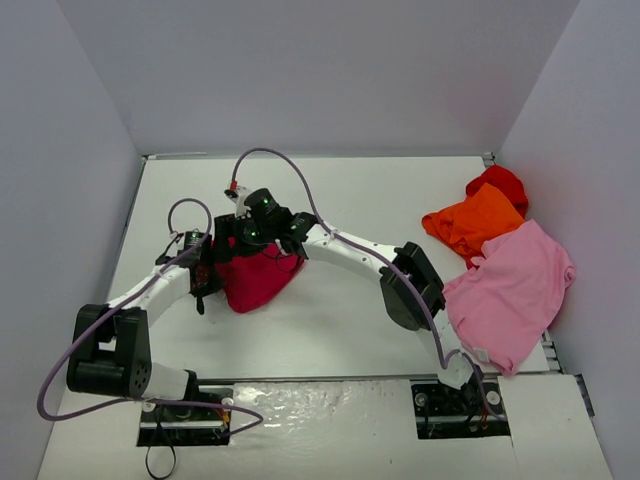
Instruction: Fold and stack the t-shirts
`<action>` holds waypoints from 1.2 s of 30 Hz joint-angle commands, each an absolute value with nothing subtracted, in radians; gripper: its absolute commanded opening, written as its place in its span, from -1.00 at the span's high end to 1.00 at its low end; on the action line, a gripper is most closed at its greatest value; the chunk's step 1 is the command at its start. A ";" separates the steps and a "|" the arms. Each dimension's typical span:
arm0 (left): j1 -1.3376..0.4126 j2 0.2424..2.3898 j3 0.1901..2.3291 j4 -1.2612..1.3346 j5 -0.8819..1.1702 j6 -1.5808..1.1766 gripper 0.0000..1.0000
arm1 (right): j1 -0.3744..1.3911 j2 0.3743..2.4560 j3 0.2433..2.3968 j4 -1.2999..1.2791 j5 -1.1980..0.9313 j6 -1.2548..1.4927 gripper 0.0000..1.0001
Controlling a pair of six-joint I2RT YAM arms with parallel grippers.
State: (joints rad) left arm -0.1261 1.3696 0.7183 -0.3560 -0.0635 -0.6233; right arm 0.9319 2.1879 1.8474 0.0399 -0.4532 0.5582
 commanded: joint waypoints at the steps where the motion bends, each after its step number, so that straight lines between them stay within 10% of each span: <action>1: -0.126 1.161 0.738 -0.386 -0.105 -0.642 1.00 | 0.917 1.975 1.772 0.083 -0.333 0.529 -0.31; 8: -0.123 0.971 0.856 -0.508 -0.117 -0.654 1.00 | 0.835 1.971 1.619 0.061 -0.289 0.534 -0.21; 16: -0.117 1.100 1.042 -0.570 -0.033 -0.618 1.00 | 0.844 2.126 1.654 0.112 -0.329 0.540 1.00; 36: -0.139 1.316 1.132 -0.408 0.369 -0.727 1.00 | 0.885 2.120 1.250 0.297 -0.425 0.629 1.00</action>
State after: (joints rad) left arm -0.1243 1.3374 1.1324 -0.5077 0.2575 -0.6707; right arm 0.8722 2.1693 1.3826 0.2937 -0.4282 0.6166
